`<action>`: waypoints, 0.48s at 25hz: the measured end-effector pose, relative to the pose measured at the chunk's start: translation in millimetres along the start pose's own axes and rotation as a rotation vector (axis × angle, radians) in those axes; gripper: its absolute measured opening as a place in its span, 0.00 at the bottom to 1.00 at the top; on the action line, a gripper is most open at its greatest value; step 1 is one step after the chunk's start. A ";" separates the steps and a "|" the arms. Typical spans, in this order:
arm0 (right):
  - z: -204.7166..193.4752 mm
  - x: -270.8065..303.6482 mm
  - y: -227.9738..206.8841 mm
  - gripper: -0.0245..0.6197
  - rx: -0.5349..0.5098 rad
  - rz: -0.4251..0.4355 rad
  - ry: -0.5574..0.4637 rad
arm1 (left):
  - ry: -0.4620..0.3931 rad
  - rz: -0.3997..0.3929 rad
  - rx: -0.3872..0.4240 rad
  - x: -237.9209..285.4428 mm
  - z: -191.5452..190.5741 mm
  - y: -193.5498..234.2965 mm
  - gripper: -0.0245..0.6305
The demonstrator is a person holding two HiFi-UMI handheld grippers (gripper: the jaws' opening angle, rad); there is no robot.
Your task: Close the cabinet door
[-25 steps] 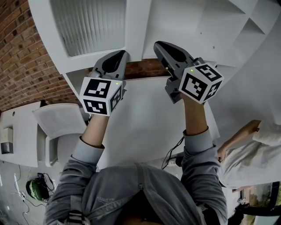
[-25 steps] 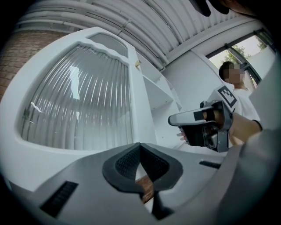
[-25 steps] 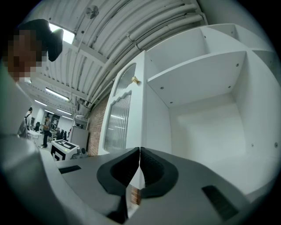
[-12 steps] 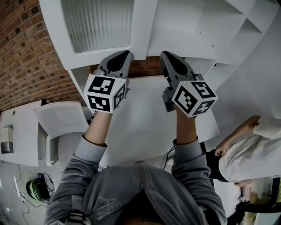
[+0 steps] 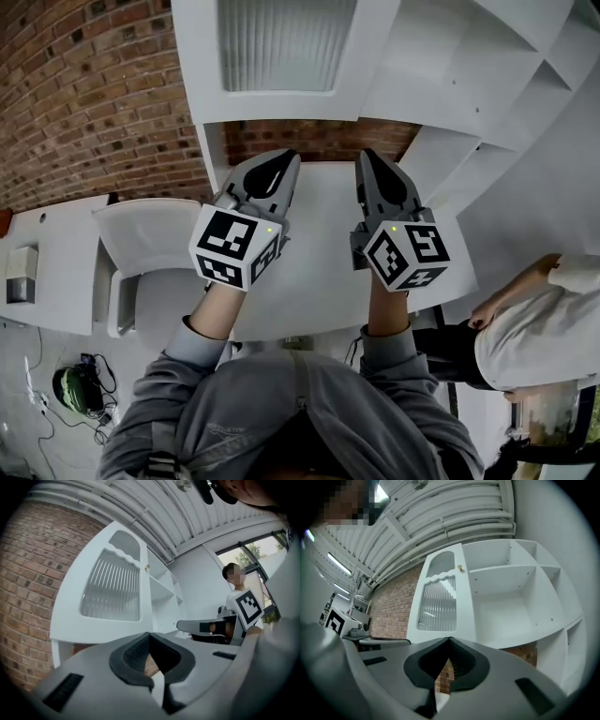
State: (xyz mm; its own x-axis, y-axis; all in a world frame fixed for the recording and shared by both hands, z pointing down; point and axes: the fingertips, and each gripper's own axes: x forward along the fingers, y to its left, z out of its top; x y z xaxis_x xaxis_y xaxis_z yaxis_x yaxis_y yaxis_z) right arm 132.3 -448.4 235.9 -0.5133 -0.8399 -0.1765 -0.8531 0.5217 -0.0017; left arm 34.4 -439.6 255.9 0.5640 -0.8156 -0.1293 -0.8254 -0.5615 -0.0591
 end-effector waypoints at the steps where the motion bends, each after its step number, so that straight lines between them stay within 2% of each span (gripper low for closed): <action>1: -4.6 -3.0 9.1 0.08 0.009 -0.003 0.004 | 0.005 0.001 -0.002 -10.3 -2.0 1.5 0.05; 6: -26.8 -20.6 52.4 0.08 0.043 -0.036 0.021 | 0.025 0.011 -0.001 -60.0 -12.0 9.9 0.05; 12: -33.1 -42.9 98.7 0.08 0.008 -0.088 0.017 | 0.051 0.017 -0.001 -113.0 -19.6 21.3 0.05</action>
State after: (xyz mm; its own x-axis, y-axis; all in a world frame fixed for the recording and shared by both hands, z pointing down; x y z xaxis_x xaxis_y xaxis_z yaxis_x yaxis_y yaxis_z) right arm 66.9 -365.9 275.9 -0.4375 -0.8852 -0.1582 -0.8944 0.4465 -0.0246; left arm -46.4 -362.2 288.7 0.5501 -0.8313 -0.0800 -0.8351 -0.5472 -0.0567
